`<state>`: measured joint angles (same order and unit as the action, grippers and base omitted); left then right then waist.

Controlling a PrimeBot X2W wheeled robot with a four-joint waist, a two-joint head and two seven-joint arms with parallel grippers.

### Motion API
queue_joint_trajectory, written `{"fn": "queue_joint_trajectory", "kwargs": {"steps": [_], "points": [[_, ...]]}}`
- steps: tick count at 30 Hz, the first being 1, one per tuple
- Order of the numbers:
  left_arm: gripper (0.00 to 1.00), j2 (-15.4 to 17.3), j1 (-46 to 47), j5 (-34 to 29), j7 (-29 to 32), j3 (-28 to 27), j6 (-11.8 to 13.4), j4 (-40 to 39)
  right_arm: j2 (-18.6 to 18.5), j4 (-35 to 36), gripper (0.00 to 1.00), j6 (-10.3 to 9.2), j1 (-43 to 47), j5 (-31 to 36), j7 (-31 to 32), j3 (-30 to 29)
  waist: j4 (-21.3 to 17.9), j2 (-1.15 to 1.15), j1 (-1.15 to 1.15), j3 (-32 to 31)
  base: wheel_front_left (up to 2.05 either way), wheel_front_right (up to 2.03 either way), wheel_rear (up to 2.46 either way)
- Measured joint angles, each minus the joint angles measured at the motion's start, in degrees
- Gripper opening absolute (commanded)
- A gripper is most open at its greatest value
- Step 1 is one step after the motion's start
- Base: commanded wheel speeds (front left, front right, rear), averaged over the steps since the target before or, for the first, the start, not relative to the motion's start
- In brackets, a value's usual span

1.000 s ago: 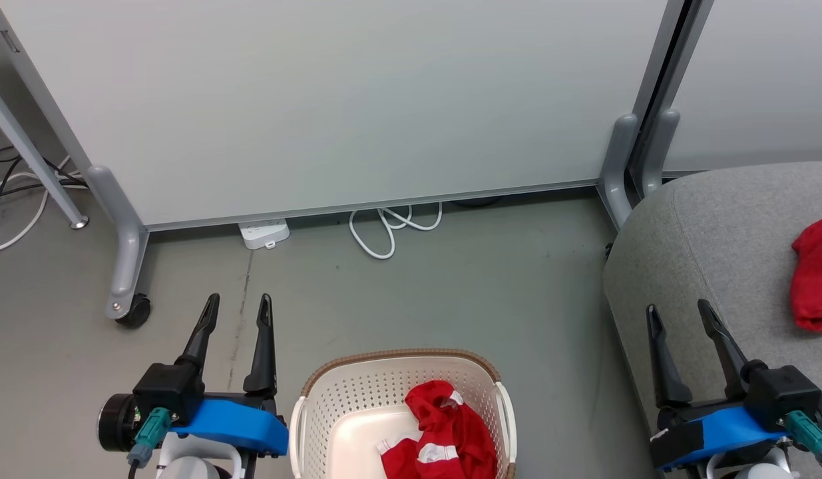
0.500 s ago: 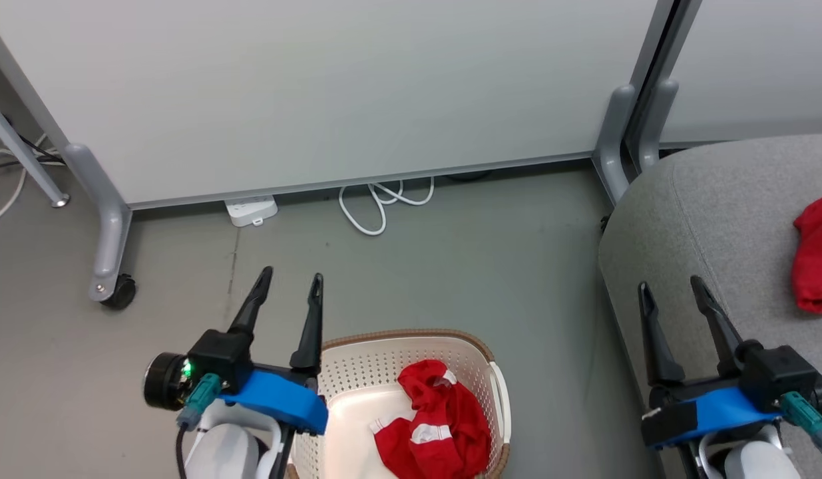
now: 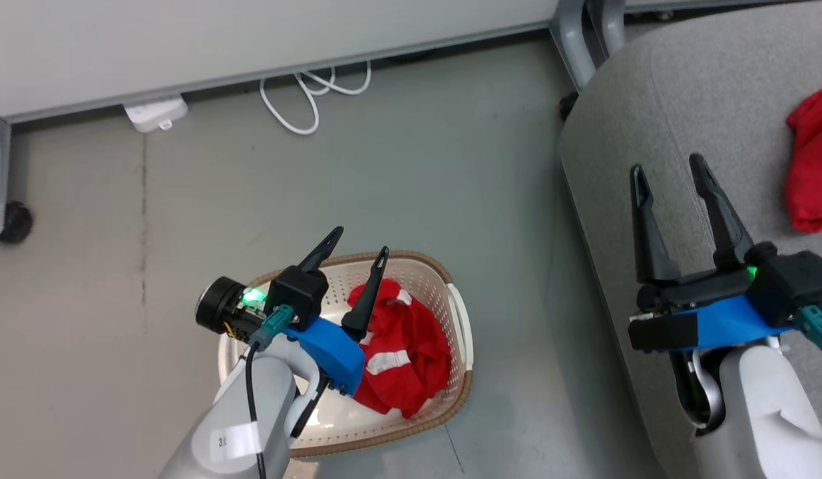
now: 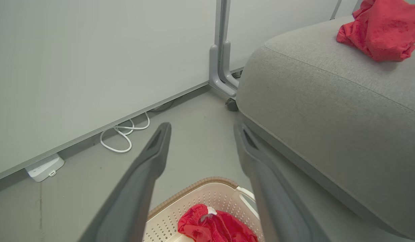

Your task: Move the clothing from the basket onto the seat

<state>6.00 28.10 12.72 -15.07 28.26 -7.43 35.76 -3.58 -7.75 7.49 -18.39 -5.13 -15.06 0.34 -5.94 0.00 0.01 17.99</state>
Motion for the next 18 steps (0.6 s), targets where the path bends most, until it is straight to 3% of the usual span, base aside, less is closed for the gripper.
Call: {"fn": "queue_joint_trajectory", "kwargs": {"steps": [18], "points": [[1.00, 3.1, 16.2, 6.9, 0.0, 18.1, 0.0, 19.4, 0.5, 3.9, 1.00, 0.00, -10.9, -0.1, 0.0, 0.9, -5.7, 0.00, 0.01, 20.9, 0.00, 0.00, 0.00]]}}
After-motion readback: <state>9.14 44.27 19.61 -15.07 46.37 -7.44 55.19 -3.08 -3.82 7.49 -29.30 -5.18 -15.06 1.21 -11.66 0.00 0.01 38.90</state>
